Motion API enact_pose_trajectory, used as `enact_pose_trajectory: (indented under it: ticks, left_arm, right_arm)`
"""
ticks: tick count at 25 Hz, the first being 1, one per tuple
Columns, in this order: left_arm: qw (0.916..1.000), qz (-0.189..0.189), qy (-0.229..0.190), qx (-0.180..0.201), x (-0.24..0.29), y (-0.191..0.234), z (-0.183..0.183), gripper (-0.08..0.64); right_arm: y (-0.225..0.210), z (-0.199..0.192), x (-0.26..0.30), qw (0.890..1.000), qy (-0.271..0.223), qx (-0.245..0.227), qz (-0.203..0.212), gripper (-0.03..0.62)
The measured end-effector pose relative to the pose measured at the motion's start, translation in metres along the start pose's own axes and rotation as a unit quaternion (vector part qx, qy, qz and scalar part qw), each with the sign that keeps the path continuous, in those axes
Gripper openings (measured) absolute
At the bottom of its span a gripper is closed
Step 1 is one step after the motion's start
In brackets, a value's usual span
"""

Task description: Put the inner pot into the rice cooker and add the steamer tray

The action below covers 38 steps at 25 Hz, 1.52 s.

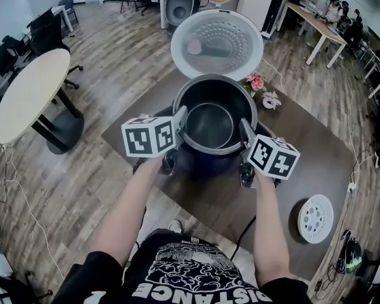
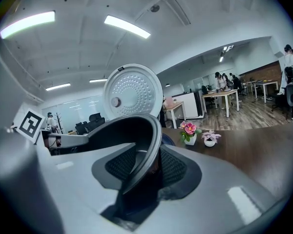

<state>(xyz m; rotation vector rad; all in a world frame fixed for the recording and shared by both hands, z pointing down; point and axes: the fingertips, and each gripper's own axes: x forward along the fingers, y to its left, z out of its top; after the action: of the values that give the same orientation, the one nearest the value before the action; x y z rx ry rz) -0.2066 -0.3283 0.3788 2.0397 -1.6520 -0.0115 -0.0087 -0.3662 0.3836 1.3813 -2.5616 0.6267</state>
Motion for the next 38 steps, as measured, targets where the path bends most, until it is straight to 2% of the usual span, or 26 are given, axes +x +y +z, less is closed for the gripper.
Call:
enact_pose_trajectory:
  ticks: [8,15,21,30,36,38]
  left_arm:
    - [0.9994,0.014,0.020,0.024,0.008,0.003,-0.017,0.112]
    - [0.9990,0.018,0.016,0.038,0.009,0.003,-0.018,0.120]
    - [0.9990,0.018,0.013,0.039,0.011,0.004,-0.019,0.126]
    - [0.9983,0.025,0.024,0.046,0.013,0.005,-0.022,0.137]
    - [0.9949,0.041,0.027,0.088,0.014,0.006,-0.024,0.173]
    - [0.9947,0.041,0.024,0.091,0.013,0.007,-0.022,0.173]
  right_arm:
    - [-0.008,-0.014,0.004,1.000,0.016,-0.006,-0.008,0.155]
    - [-0.010,-0.016,0.005,1.000,0.017,-0.009,-0.013,0.161]
    - [-0.011,-0.016,0.007,0.999,0.016,-0.037,-0.025,0.173]
    - [-0.011,-0.015,0.008,0.999,0.018,-0.036,-0.020,0.175]
    - [-0.011,-0.015,0.010,0.999,0.010,-0.045,-0.016,0.185]
    - [-0.009,-0.013,0.012,0.999,0.005,-0.048,-0.015,0.189]
